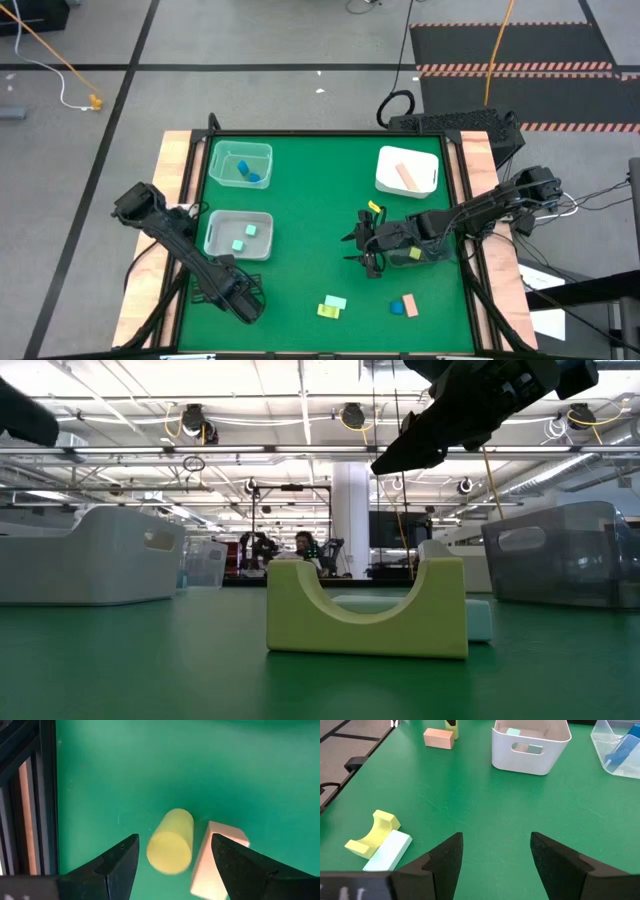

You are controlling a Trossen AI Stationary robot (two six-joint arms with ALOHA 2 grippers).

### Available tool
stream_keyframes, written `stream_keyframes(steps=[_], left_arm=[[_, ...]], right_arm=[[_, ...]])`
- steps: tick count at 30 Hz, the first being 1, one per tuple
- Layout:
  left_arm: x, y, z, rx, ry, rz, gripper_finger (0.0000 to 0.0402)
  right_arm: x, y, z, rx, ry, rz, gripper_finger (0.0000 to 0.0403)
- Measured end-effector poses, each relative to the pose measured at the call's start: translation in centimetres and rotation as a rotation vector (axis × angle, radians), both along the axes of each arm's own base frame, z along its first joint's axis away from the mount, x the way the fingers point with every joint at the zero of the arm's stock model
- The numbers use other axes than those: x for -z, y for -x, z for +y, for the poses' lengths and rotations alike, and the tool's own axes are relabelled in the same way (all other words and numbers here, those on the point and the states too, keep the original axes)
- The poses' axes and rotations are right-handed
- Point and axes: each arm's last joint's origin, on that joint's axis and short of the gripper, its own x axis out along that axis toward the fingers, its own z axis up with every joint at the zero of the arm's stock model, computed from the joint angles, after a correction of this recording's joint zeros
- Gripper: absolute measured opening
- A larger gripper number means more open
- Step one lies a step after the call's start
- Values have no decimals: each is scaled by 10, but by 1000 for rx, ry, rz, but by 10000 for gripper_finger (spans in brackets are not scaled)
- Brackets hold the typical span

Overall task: Sort & place blocks by color
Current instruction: Put the left green cylinder block into the black transparent bin

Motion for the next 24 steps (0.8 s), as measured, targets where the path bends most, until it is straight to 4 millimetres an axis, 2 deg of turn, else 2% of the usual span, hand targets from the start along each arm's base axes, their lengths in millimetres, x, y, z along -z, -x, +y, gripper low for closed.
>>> stream_keyframes(steps=[9,17,24], left_arm=[[15,2,2,-13,23,-2,239],[16,2,2,3,33,-8,130],[14,3,2,10,35,-13,130]], right_arm=[[0,0,0,0,0,0,224],[0,0,0,0,-1,1,224],[1,0,0,-1,2,8,224]])
